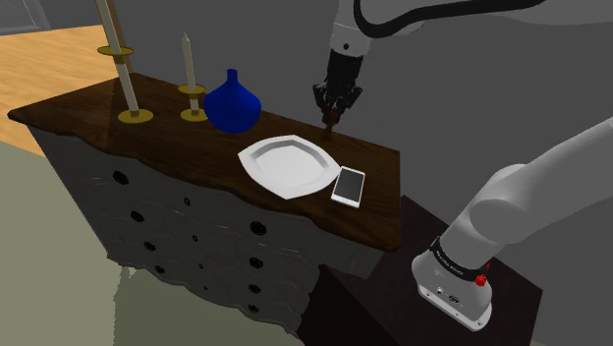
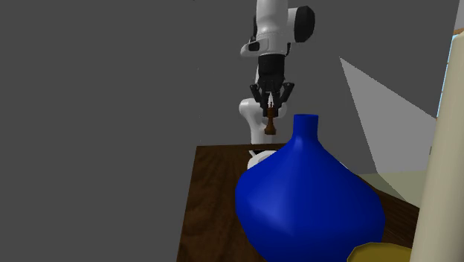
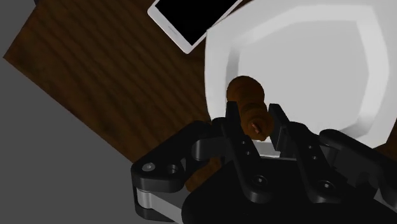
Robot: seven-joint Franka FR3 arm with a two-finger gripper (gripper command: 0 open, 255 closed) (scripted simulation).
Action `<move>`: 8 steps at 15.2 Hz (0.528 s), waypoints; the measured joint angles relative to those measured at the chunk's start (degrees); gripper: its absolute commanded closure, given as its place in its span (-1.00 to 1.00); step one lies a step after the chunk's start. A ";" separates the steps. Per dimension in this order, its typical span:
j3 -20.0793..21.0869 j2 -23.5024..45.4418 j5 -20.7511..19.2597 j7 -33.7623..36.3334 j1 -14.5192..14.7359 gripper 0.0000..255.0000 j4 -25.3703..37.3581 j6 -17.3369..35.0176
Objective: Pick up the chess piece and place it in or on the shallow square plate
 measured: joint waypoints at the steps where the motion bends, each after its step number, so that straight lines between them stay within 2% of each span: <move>1: 0.89 0.96 0.06 1.32 0.36 1.00 1.41 -0.38; 6: 5.34 9.58 -1.40 8.09 1.72 1.00 10.43 -0.61; 8: 6.03 11.44 -1.92 9.32 1.95 1.00 12.23 -0.56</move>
